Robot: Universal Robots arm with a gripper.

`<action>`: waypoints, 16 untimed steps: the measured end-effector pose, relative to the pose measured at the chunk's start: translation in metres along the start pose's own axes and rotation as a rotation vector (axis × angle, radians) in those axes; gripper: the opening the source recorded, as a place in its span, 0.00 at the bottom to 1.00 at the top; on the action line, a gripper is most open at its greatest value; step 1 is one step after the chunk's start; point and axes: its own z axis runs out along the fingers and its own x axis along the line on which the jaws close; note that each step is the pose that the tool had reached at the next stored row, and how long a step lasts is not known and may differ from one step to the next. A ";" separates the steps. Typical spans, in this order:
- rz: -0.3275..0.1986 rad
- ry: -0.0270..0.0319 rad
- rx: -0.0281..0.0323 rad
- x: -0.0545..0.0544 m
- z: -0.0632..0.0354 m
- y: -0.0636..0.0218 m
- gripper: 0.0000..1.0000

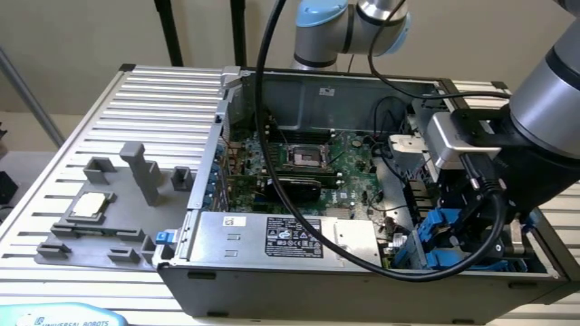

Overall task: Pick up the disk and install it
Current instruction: 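Insert the disk into the insertion slot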

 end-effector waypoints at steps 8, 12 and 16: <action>0.000 0.0008 0.0000 0.000 -0.0009 0.0000 0.40; 0.000 0.0006 0.0000 -0.001 -0.0061 -0.0020 0.40; 0.000 0.0005 -0.0003 -0.002 -0.0120 -0.0062 0.40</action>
